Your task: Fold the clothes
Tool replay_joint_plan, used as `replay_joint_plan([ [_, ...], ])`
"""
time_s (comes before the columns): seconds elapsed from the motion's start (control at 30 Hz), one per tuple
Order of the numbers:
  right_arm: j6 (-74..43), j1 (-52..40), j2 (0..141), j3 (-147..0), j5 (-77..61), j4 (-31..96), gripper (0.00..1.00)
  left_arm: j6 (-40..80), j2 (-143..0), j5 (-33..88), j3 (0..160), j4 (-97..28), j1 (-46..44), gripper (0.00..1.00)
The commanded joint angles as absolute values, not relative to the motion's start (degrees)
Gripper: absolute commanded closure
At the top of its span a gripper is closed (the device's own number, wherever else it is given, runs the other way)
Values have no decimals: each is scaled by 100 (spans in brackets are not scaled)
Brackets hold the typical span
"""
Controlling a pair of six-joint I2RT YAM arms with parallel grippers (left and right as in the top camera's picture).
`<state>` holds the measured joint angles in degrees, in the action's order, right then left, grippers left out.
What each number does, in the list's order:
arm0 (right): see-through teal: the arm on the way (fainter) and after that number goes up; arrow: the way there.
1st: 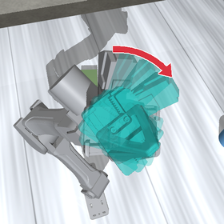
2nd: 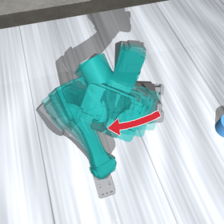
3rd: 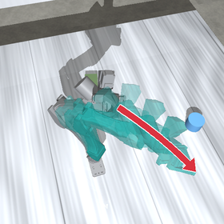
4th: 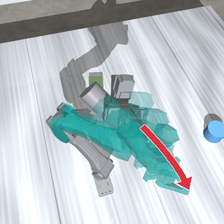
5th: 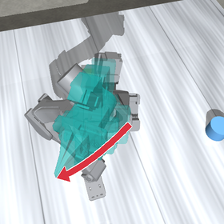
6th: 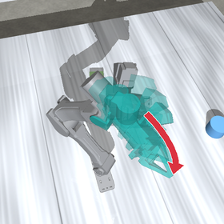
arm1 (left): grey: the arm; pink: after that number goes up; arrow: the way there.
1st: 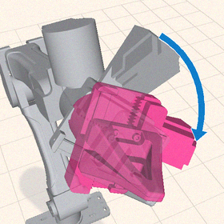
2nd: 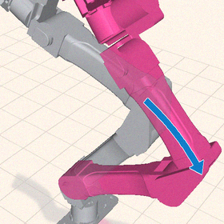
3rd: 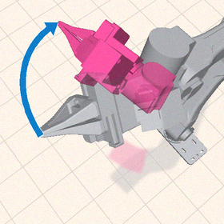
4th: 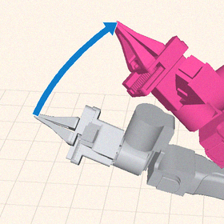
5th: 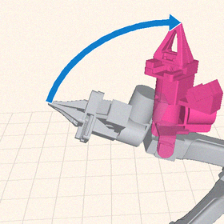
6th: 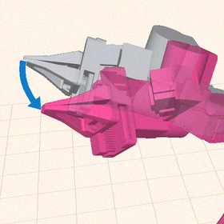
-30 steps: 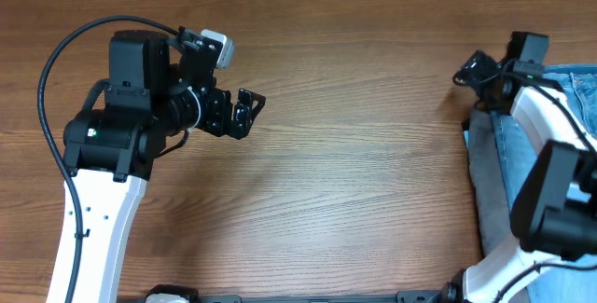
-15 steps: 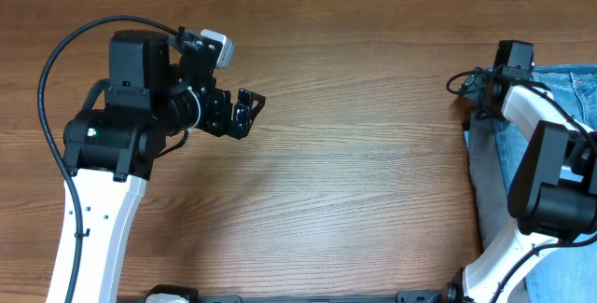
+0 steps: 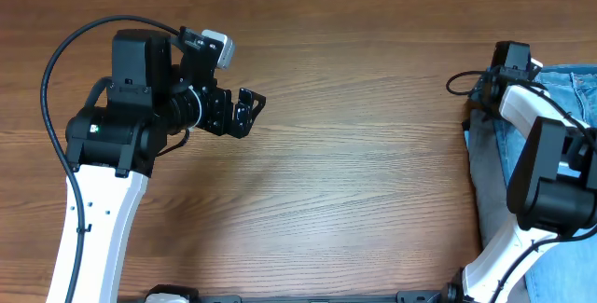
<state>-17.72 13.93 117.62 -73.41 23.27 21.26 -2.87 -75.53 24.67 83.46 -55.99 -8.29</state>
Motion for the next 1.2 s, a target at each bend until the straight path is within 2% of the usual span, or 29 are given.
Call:
replay_joint_plan([
  [0.0,-1750,1476,11867,-7391,2628,2150,25,-209,-7658,2554,8493,-5605,-871,0],
  [0.13,-1260,1476,11869,-7391,1734,2128,31,-207,-7730,2556,8490,-5605,-871,0],
  [0.23,-1253,1476,11872,-7391,1702,2145,34,-207,-7800,2558,8490,-5603,-871,0],
  [0.27,-1251,1476,11872,-7389,1699,2171,34,-209,-7819,2556,8493,-5603,-871,0],
  [0.37,-1140,1476,11909,-7389,1704,2281,24,-209,-7859,2558,8490,-5603,-871,0],
  [0.47,-915,1476,12014,-7384,1706,2397,25,-211,-7865,2556,8490,-5601,-871,0],
  [0.63,-895,1476,12049,-7413,1704,2475,64,-209,-7865,2558,8490,-5590,-871,0],
  [0.73,-895,1476,12033,-7581,1704,2600,76,-209,-7865,2558,8490,-5590,-871,0],
  [0.87,-910,1476,11948,-7981,1702,2902,82,-211,-7865,2703,8490,-5588,-871,0],
  [1.0,-917,1483,11799,-8449,1708,3170,83,-209,-7865,2775,8490,-5588,-871,0],
  [1.17,-919,1487,11531,-8836,1706,3505,96,-209,-7865,2779,8490,-5592,-871,0],
])
